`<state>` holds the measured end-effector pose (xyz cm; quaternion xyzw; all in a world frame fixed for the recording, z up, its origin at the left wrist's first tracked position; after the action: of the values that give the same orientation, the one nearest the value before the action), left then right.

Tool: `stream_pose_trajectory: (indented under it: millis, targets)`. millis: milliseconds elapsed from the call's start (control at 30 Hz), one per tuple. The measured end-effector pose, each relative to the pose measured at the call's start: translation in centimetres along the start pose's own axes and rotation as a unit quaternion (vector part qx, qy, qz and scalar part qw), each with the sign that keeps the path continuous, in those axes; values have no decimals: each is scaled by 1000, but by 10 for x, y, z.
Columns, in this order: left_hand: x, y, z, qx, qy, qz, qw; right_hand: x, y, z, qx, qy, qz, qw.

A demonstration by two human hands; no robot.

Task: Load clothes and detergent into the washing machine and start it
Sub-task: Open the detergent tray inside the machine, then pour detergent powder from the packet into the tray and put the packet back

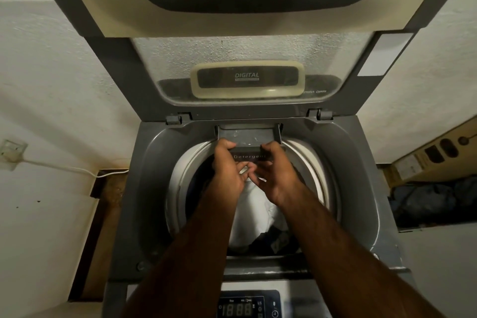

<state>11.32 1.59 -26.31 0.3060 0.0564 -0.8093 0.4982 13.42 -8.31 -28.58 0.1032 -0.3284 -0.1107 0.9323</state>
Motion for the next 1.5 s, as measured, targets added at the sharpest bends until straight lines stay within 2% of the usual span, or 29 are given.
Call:
stream_pose_trajectory:
  millis: [300,433,633,833,1000,1067,1100,1267,1433,1500]
  targets:
    - [4,-14,17,31,-35,-79,996,-3,-10,17,-13,21,87,996]
    - [5,-18,33,50,-33,-147,987,2,-18,32,-13,-2,106,994]
    - [12,3,72,125,30,-280,951,22,-39,73,-7,-68,132,989]
    - [29,42,128,206,86,-340,914,54,-80,117,-45,-146,137,979]
    - [62,87,196,296,155,-390,858,86,-145,170,-79,-231,122,962]
    - [85,105,221,338,186,-428,817,95,-182,193,-109,-268,135,948]
    - [99,115,235,353,214,-462,785,99,-204,207,-126,-284,144,939]
    - [206,172,329,481,323,-553,599,113,-342,285,-267,-370,204,866]
    - [343,217,426,570,379,-602,411,109,-492,366,-407,-341,259,807]
    - [399,235,461,581,394,-621,349,102,-550,394,-460,-317,256,789]
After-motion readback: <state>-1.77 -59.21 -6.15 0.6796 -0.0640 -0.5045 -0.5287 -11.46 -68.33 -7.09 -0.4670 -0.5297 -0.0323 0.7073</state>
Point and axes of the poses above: each hand's wrist, its own z-axis away from the middle knuckle, its own y-axis out of the palm, x = y × z, the point moved 1 cm from there along -z, towards the middle knuckle, and after that the axes turned 5 degrees about -x, right-handed, at the moved point
